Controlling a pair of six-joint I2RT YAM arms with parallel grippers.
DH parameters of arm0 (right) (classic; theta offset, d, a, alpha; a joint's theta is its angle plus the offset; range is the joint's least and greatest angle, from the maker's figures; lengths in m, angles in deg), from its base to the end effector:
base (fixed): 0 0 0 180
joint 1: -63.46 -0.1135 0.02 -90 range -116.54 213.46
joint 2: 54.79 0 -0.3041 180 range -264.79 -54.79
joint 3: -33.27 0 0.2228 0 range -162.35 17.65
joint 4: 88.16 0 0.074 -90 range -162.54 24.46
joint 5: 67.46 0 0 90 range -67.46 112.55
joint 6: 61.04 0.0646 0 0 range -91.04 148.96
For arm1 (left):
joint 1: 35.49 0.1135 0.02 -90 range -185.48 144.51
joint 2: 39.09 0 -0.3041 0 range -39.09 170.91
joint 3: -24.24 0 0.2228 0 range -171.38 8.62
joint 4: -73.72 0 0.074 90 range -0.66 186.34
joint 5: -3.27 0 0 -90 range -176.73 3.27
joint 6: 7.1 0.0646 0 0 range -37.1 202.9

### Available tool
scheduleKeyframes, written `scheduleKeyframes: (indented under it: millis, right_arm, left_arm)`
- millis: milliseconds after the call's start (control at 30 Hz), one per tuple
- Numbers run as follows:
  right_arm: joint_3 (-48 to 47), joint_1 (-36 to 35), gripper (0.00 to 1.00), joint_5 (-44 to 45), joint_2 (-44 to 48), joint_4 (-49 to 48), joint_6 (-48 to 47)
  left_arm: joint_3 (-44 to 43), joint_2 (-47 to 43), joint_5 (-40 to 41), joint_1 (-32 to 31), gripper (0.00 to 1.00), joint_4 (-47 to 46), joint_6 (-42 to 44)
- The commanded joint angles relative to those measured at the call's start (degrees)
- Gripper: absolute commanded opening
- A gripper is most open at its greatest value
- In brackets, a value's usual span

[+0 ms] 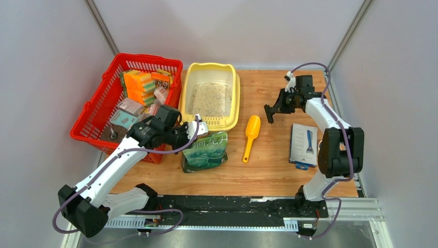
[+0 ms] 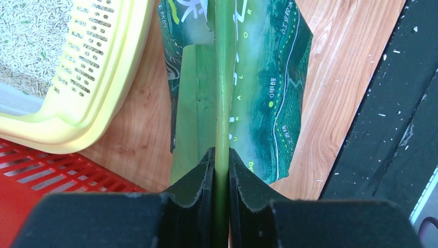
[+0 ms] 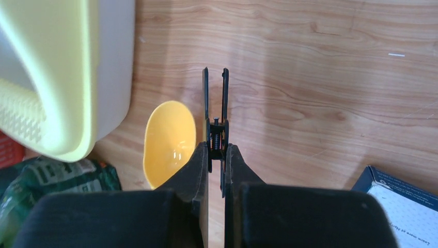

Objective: Fill the litter box with clean litter

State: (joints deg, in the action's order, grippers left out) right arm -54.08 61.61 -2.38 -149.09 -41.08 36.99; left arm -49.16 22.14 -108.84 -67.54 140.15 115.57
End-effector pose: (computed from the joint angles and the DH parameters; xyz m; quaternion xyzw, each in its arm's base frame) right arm 0.3408 0.0382 0.2825 -0.0165 0.9310 0.2304 0.2827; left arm 0.1309 -0.1106 0.3184 0.5497 0.7575 -0.1809 0.3021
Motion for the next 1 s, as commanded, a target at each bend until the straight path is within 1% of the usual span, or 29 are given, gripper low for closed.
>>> scheduleKeyframes:
  millis: [0,167,233,433,500,533,567,600,633,667,700,733,833,900,967]
  right_arm:
    - [-1.7,-0.3,0.0,6.5,-4.6,-4.5,5.5]
    - [1.8,-0.4,0.0,13.0,-4.6,-1.8,6.8]
    - [4.7,-0.4,0.0,12.8,-4.0,-2.3,6.9]
    - [10.3,-0.6,0.0,7.1,-3.3,-5.0,9.0]
    - [11.3,-0.6,0.03,9.6,-2.5,-4.5,10.0]
    - [12.4,-0.7,0.08,10.3,-2.2,-4.4,9.8]
    - [12.8,-0.5,0.11,10.9,-1.5,-4.2,9.6]
    - [13.2,-0.3,0.15,11.1,-1.2,-4.2,9.5]
    - [13.4,-0.1,0.3,11.2,-0.9,-4.1,9.5]
    - [13.6,-0.1,0.37,10.9,-0.6,-3.9,9.0]
    - [13.5,0.3,0.5,10.5,-0.2,-3.7,8.7]
    - [13.1,0.4,0.56,10.3,0.1,-3.3,8.2]
    - [10.6,1.3,0.7,9.8,1.1,-2.4,7.4]
    - [7.9,3.9,0.73,8.1,1.5,-2.5,6.1]
    - [6.1,4.1,0.75,7.6,2.2,-2.2,5.0]
  left_arm:
    - [0.4,0.3,-0.1,0.2,0.2,-1.2,0.1]
    - [-0.1,0.4,0.8,0.2,0.2,-1.1,0.7]
    - [-0.4,0.7,1.5,0.2,0.2,-1.1,1.1]
    - [-1.2,1.8,1.5,0.2,0.2,-1.0,1.1]
    - [-1.2,2.1,1.5,0.2,0.2,-0.9,1.0]
    - [-1.2,2.1,1.2,0.2,0.2,-1.0,1.0]
    - [-1.1,2.1,1.2,0.2,0.2,-1.1,0.9]
    - [-1.0,2.1,1.1,0.1,0.2,-1.1,0.8]
    - [-1.0,2.0,1.0,0.2,0.2,-1.1,0.8]
    - [-0.8,2.1,1.0,0.2,0.2,-1.1,0.8]
    - [-0.8,2.0,1.0,0.2,0.2,-1.1,0.8]
    - [-0.8,2.0,0.9,0.2,0.2,-1.1,0.8]
    - [-0.7,1.9,0.8,0.3,0.2,-0.8,1.0]
    - [-0.8,1.6,0.8,0.2,0.2,-0.8,0.9]
    - [-0.9,1.6,0.8,0.2,0.2,-0.4,0.9]
